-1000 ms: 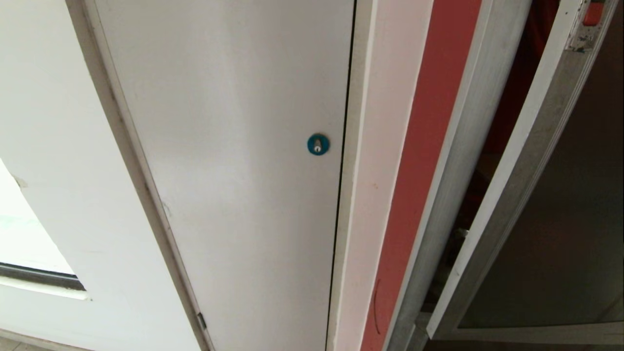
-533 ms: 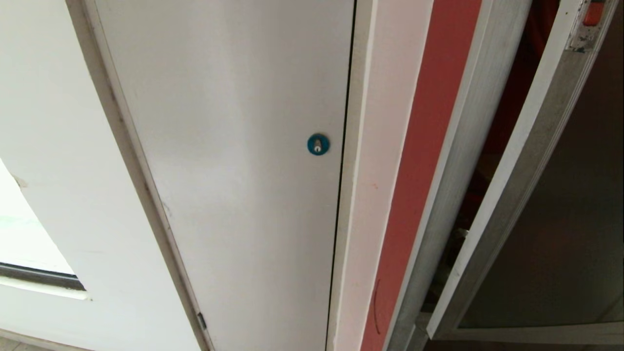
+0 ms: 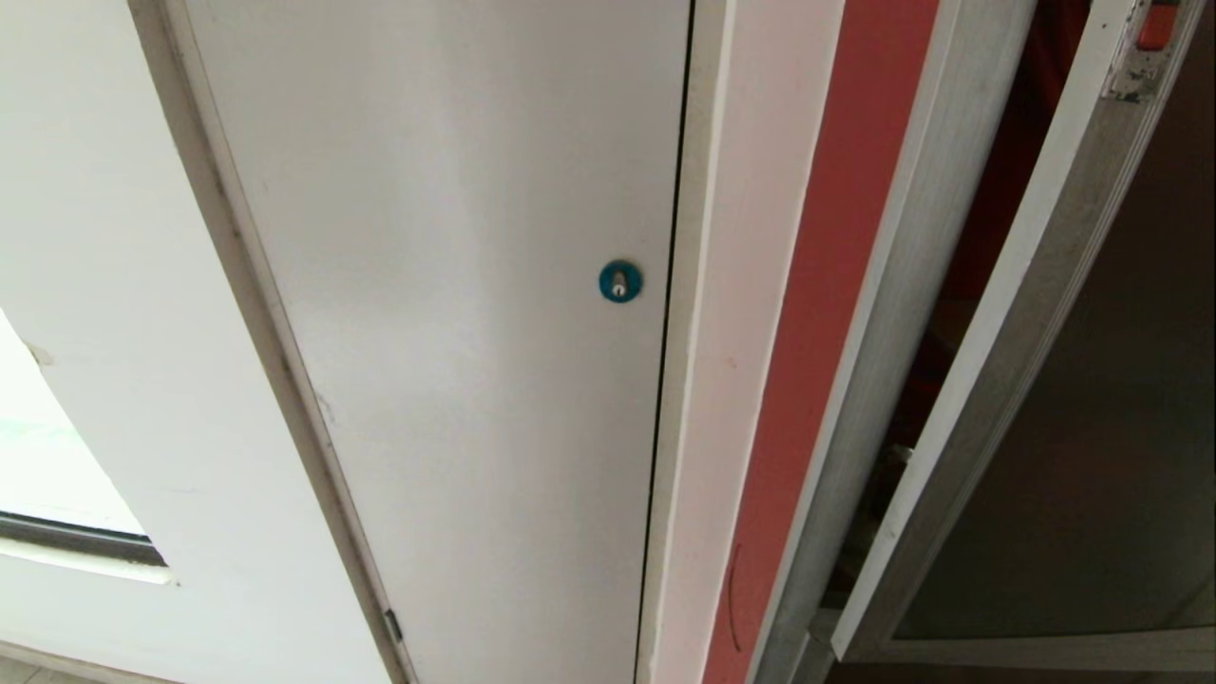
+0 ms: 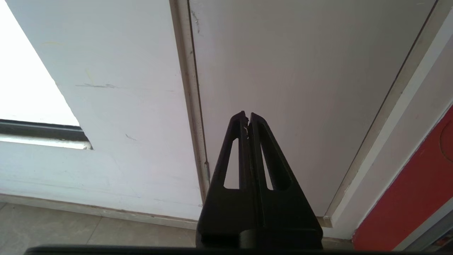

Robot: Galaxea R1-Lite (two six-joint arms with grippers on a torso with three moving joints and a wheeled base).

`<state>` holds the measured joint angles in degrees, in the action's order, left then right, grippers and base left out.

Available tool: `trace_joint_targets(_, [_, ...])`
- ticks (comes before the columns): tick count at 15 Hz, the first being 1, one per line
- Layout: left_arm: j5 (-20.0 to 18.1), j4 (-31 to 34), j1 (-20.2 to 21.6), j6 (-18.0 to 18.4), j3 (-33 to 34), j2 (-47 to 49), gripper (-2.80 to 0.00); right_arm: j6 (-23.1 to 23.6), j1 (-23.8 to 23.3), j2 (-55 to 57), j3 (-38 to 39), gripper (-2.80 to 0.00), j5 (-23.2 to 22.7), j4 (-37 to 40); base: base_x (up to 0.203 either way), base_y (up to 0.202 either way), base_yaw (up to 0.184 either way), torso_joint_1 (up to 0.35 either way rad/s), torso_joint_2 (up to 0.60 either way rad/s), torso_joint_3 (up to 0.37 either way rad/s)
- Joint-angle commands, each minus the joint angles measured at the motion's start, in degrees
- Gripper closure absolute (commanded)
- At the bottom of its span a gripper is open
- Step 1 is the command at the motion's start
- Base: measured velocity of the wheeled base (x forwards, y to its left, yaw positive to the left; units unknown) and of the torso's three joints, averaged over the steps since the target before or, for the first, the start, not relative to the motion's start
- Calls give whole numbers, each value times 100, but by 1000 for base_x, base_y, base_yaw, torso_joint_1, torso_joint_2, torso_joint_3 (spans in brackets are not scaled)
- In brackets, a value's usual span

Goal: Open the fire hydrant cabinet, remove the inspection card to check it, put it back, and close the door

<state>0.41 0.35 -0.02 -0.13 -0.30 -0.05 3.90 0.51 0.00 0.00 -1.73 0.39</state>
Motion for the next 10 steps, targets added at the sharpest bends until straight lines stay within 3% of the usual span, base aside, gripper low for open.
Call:
trace_joint_targets(1, [2, 0, 2, 5, -2, 5, 0, 5, 2, 9, 0, 0, -3, -2, 0, 0, 0, 0, 0, 0])
trace_joint_targets(6, [-57, -9, 2, 94, -279, 7, 0, 5, 2, 9, 0, 0, -3, -4, 0, 0, 0, 0, 0, 0])
trace_joint_targets(8, [-527, 0, 2, 86, -842, 237, 0, 5, 2, 9, 0, 0, -3, 4, 0, 0, 0, 0, 0, 0])
trace_joint_targets(10, [-1088, -3, -2, 68, -1370, 1089, 0, 5, 2, 9, 0, 0, -3, 5, 0, 0, 0, 0, 0, 0])
